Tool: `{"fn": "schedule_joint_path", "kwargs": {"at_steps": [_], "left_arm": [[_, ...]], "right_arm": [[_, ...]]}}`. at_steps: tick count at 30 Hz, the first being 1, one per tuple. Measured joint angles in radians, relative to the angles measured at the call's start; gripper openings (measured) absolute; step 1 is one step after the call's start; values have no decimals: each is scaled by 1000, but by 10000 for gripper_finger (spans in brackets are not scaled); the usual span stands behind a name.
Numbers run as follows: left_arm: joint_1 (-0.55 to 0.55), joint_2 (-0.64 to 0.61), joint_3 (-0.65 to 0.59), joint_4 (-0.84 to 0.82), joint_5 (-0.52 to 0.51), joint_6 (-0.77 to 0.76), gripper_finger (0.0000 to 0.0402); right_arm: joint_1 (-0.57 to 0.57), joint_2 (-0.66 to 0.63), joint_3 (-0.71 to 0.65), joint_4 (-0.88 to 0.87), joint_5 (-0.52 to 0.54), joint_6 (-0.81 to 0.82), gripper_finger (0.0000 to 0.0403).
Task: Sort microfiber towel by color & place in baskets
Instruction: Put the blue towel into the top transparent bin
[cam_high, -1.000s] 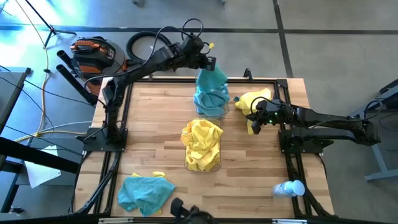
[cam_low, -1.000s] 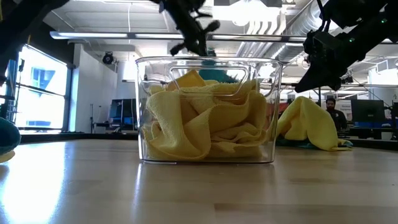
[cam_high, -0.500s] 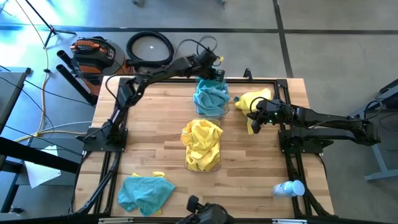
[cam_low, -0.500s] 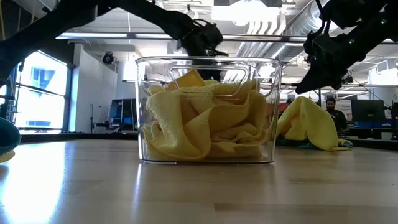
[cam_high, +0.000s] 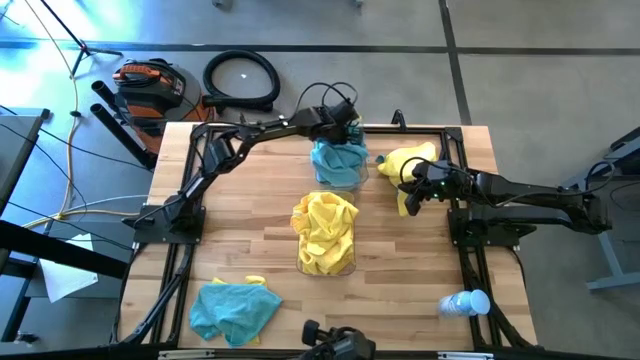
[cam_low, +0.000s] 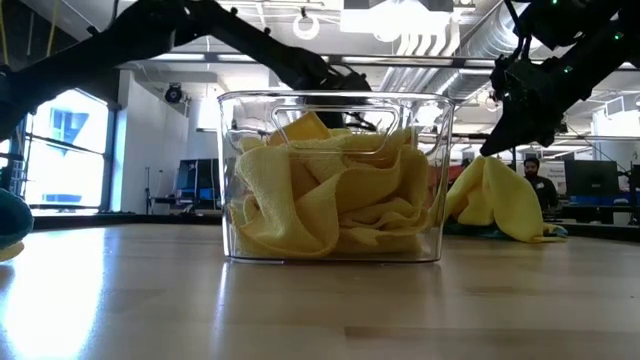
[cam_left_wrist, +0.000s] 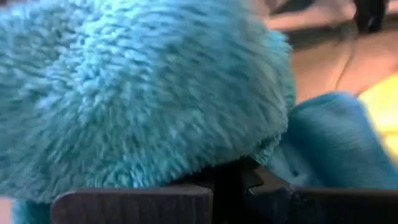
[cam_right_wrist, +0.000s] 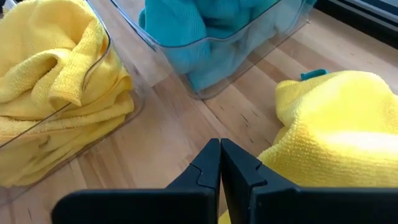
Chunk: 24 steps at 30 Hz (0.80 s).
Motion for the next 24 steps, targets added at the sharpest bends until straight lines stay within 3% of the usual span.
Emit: {"fn": "schedule_joint_path", "kwargs": {"at_steps": [13,24], "left_arm": [[1,-3,6,4,35,24,1],[9,-3,6,26,156,74,16]], "right_arm": [[0,0,0,0,-3,3,9],[0,0,0,0,-8,3,9]]}}
